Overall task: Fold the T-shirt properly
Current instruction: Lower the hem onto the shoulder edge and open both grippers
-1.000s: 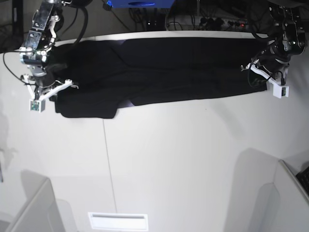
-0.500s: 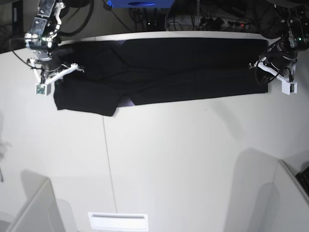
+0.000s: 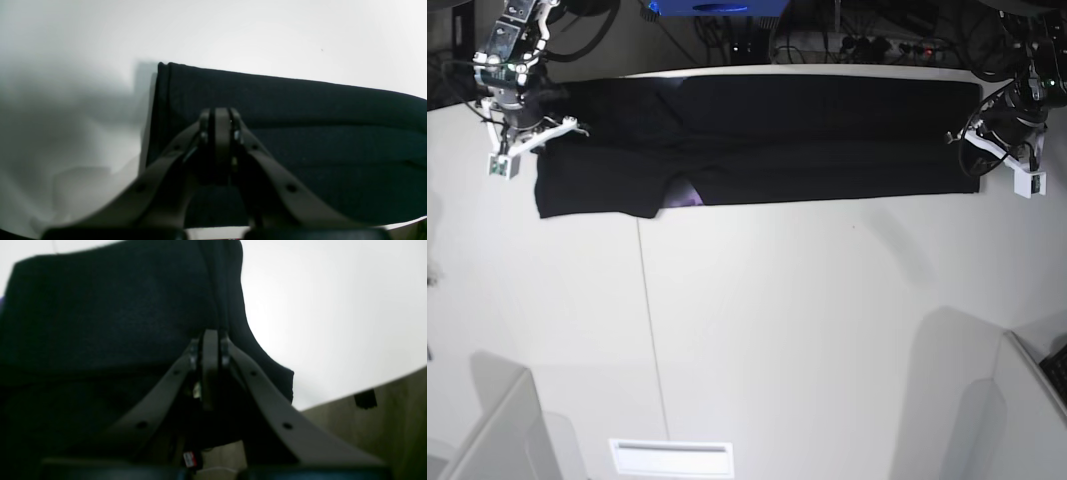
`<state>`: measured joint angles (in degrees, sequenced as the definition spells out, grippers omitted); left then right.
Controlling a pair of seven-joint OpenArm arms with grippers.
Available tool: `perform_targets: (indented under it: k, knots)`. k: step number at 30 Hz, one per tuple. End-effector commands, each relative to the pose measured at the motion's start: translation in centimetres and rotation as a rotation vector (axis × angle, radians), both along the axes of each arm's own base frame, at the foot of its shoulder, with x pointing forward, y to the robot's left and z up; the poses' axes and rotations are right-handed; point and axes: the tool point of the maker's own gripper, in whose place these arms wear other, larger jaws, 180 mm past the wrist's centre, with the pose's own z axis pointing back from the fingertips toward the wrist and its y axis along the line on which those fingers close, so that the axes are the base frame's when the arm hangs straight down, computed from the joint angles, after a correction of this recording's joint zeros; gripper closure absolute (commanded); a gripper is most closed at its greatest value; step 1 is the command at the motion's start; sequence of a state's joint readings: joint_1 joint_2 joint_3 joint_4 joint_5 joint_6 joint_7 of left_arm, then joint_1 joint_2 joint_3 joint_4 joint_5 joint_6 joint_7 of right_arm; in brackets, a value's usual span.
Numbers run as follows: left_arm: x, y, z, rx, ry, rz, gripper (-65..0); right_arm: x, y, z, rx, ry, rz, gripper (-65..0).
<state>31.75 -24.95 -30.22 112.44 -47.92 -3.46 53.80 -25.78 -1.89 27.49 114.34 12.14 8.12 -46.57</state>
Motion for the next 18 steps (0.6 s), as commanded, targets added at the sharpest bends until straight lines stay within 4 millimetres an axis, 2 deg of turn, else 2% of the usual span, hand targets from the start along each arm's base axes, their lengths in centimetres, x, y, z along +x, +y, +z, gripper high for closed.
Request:
perform_targets:
  k: [1,5,12,13,16,18]
  knots:
    - [0.4,0.3,0.8,0.018,-0.025,-0.012,0.0,0.6,-0.3,0.7,-0.016,-0.035,0.004,0.0]
    - [-0.4,0.1,0.2,0.014,-0.001,-0.014,0.0,-0.3,0.1,-1.1,0.019,0.013,-0.012,0.0]
    - [-0.6,0.4,0.1,0.014,0.004,0.0,-1.5,-0.6,-0.2,-1.5,0.021,0.027,-0.022,0.0]
    - [-0.7,0.4,0.1,0.014,0.006,0.0,-6.9,-0.9,-0.1,-1.7,0.026,0.043,-0.022,0.0]
    - [-0.7,0.4,0.1,0.014,0.006,0.001,-28.3,-1.5,0.1,-2.0,0.04,0.091,-0.022,-18.2]
    - [-0.7,0.4,0.1,0.014,0.006,0.001,-45.3,-1.5,-0.1,-2.0,0.036,0.089,-0.024,-24.2]
